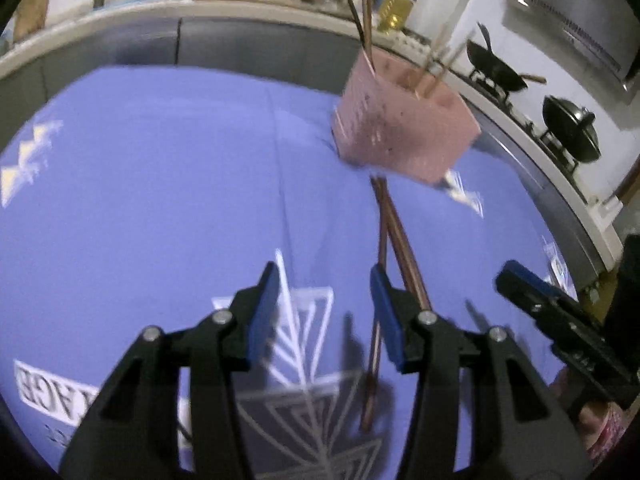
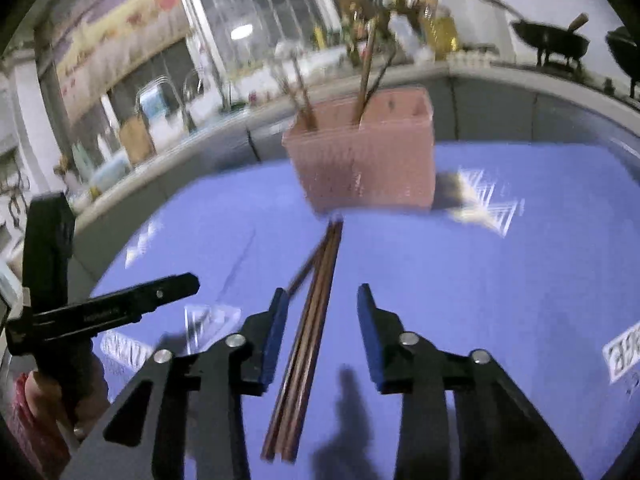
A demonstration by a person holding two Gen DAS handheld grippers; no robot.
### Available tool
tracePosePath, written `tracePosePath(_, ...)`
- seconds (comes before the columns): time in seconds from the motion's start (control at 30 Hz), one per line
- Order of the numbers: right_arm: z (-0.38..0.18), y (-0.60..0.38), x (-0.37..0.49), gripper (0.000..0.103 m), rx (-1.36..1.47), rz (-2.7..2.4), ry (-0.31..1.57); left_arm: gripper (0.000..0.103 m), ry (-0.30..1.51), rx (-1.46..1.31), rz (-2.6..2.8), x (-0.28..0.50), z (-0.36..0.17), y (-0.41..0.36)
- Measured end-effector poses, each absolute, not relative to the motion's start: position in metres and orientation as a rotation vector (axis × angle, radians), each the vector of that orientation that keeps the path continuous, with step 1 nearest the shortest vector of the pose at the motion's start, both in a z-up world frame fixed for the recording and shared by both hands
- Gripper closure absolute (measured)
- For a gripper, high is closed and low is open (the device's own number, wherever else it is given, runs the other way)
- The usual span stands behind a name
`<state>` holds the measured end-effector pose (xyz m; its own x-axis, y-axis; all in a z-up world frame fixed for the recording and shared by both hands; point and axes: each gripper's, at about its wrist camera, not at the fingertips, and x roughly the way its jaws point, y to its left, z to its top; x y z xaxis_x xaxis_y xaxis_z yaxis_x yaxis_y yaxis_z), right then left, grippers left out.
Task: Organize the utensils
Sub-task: 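Move both open grippers back down to the remaining chopsticks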
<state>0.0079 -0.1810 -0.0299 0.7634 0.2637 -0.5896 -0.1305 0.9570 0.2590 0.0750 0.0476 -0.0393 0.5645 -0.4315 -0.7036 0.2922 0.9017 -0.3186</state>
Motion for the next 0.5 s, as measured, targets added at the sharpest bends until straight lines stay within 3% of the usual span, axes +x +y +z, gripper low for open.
tracePosePath(0.13,-0.046,-0.157,0.011,0.073,0.137,0.252,0.753,0.068,0.906,-0.173,-0.464,0.064,-0.053,0.043)
tracePosePath(0.5,-0.066,-0.154,0.014,0.075,0.124,0.219,0.821,0.068,0.928,-0.075,-0.507,0.055,-0.057,0.013)
